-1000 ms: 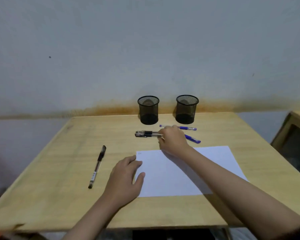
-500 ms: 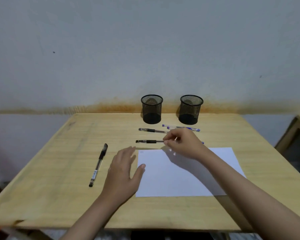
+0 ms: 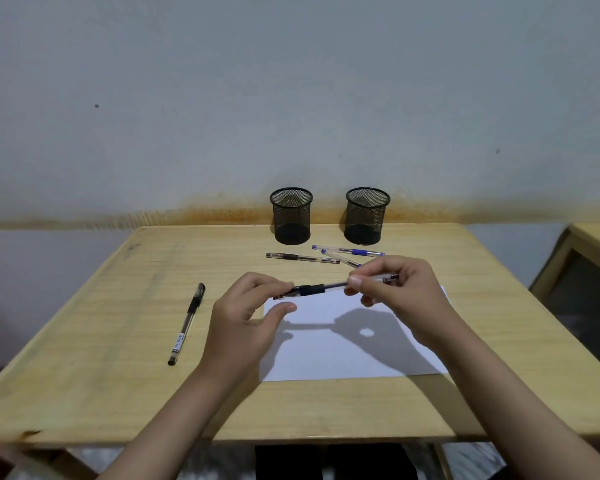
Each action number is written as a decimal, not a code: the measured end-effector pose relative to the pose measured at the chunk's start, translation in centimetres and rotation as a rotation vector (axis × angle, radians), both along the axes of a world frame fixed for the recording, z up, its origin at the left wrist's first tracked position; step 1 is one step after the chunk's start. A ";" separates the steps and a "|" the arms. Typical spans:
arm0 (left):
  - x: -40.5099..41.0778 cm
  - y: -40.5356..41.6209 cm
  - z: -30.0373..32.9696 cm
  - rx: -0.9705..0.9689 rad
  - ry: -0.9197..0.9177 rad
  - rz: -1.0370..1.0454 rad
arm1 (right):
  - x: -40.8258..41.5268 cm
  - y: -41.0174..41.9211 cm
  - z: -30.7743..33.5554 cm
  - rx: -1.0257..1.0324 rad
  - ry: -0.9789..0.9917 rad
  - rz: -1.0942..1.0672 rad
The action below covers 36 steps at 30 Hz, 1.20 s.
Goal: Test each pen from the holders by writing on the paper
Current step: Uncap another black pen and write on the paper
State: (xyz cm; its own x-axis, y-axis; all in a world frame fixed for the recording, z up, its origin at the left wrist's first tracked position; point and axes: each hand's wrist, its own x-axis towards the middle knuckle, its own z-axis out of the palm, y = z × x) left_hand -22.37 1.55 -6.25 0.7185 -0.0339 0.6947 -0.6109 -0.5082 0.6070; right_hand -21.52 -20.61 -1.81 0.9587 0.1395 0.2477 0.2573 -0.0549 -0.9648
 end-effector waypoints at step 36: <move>2.0 16.6 -4.6 0.240 0.436 0.708 | 0.2 7.2 -2.9 0.039 -0.141 -0.085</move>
